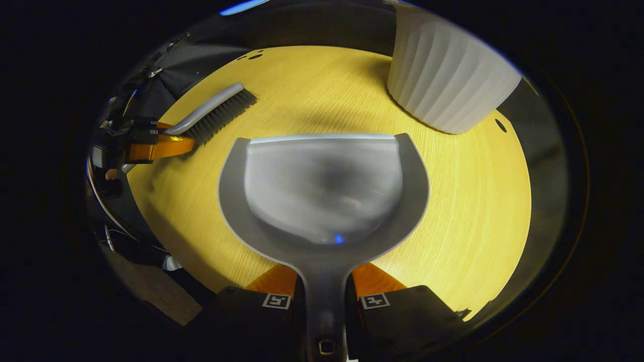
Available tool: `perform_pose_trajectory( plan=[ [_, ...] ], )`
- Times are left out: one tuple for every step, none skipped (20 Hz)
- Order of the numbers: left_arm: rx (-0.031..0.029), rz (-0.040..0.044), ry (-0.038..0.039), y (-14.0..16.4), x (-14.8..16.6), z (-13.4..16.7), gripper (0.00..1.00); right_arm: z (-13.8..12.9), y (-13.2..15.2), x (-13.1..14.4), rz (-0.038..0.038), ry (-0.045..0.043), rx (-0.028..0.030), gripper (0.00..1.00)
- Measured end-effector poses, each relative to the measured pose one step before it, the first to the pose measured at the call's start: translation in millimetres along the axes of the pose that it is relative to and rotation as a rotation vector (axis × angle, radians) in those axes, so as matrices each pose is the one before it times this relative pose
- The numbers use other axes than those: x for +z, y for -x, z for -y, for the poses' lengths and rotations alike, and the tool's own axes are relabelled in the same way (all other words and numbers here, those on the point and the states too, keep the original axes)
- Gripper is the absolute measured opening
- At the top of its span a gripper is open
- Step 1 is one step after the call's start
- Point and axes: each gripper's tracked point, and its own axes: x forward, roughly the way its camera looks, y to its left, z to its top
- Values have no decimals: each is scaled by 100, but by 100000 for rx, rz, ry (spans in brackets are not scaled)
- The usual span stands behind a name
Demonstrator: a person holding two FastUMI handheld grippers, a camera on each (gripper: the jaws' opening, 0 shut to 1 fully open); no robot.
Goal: Pick up the small broom and dustpan from the desktop, sweep the trash into the dustpan with the broom, and then empty the trash into the garbage bin.
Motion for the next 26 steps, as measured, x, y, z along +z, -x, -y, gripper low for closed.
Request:
perform_pose_trajectory(
  plan=[
    [525, -147, -359, -86, 45, -2, 28, -61, 12, -121, -94, 569, -279, 35],
    [645, 116, -407, -68, 143, -29, 24, 86, -39, -37, -144, 439, -310, 36],
    [440, -65, -374, -107, 35, 2, 28, 19, -25, -23, 99, 417, -18, 36],
    [509, -189, -423, -90, 96, -69, 31, -1, -77, -10, 76, -130, 65, 36],
    [482, -361, -418, -38, 26, -39, 28, -59, 76, -49, -199, -339, -5, 36],
    [172, -252, -477, 2, 62, -23, 29, -11, -26, -16, -196, -417, 24, 36],
    [-10, -320, -657, -1, -4, -12, 29, -90, 69, -27, -107, -309, 92, 42],
    [-89, -191, -853, 63, 135, 55, 30, 0, -10, 35, -60, -91, 13, 37],
    [-378, -70, -903, -8, 61, 27, 31, 66, -31, 2, 5, 120, -84, 37],
    [-201, -122, -784, 123, 107, 98, 31, 33, -16, 19, -109, -18, -68, 37],
    [-509, -196, -263, 187, -30, 213, 33, 3, 44, 45, -160, -174, 150, 37],
    [-208, 191, 38, 228, 225, 92, 35, -65, -5, -3, -73, -368, 221, 38],
    [-31, 501, 80, 193, 215, -81, 36, -37, 62, 0, -172, -669, 170, 38],
    [-369, 326, 193, 236, 185, 31, 41, -13, 181, -20, 98, -636, 587, 39],
    [-271, 308, 123, 331, 48, 64, 39, -3, 233, -14, 226, -377, 771, 39],
    [-366, 396, -11, 366, 224, 107, 48, 9, 205, 71, 1023, -772, 251, 47],
    [128, 383, -282, 352, 110, 22, 51, 13, 324, 44, 194, -902, 313, 44],
    [451, 828, -480, 391, 222, -58, 54, 91, 589, 48, 530, -1054, 483, 44],
    [301, 886, -352, 553, 286, -30, 55, -69, 555, -61, 69, -1118, 977, 44],
    [323, 1059, -131, 469, 424, -5, 56, 26, 670, 89, 724, -1193, 405, 45],
    [184, 1305, 113, 552, 241, 8, 56, -15, 843, 112, 1283, -981, 585, 51],
    [275, 1462, 439, 639, 400, -9, 59, 113, 1275, 156, 1648, -337, -166, 48],
    [361, 1711, 559, 690, 471, 76, 59, 188, 1167, 609, 3069, -17, -610, 49],
    [427, 2302, 503, 718, 665, -21, 59, 227, 1030, 921, 4117, 353, -674, 61],
    [510, 2666, 594, 838, 683, -33, 59, 352, 1101, 1164, 4638, 451, -1233, 52],
    [483, 3251, 615, 830, 973, 76, 59, 350, 1083, 866, 4672, 793, -1111, 51]
  ],
)
